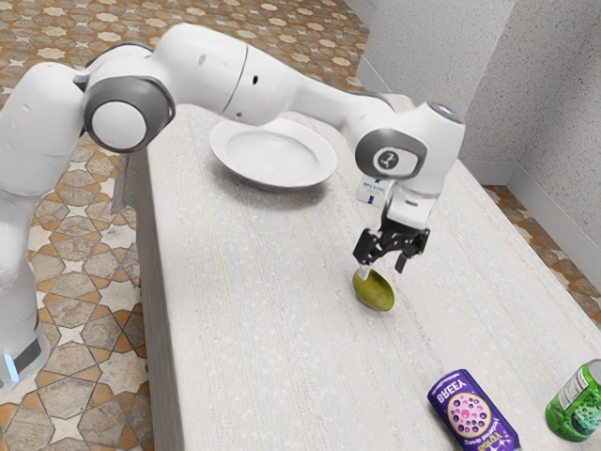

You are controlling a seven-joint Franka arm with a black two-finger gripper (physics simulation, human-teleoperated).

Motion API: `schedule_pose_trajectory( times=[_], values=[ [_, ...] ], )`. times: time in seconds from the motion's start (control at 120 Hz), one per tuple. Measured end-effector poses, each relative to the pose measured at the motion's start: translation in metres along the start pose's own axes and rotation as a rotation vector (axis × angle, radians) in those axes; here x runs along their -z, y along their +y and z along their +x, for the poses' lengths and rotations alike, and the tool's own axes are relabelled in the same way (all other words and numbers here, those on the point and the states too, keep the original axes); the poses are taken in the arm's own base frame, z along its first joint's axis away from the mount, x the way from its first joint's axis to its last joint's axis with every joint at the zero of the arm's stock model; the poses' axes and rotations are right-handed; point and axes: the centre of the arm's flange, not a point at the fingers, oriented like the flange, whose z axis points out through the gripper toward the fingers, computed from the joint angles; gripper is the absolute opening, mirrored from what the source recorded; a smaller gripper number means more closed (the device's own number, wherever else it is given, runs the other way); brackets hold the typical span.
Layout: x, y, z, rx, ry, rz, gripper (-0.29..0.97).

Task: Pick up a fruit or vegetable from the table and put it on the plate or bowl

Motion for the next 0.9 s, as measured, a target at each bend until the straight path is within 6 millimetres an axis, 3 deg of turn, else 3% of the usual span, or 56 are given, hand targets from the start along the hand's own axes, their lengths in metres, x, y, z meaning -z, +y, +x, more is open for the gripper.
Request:
schedule_pose_trajectory(
  times=[0.467,0.733,0.833,0.9],
  values=[
    [-0.039,-0.008,-0.001,0.006,-0.009,-0.036,0.68],
    [-0.052,-0.009,-0.002,0.007,-0.011,-0.043,0.67],
    [-0.051,-0.01,-0.002,0.006,-0.013,-0.036,0.48],
    [-0.052,-0.009,-0.002,0.004,-0.017,-0.032,0.42]
  ],
)
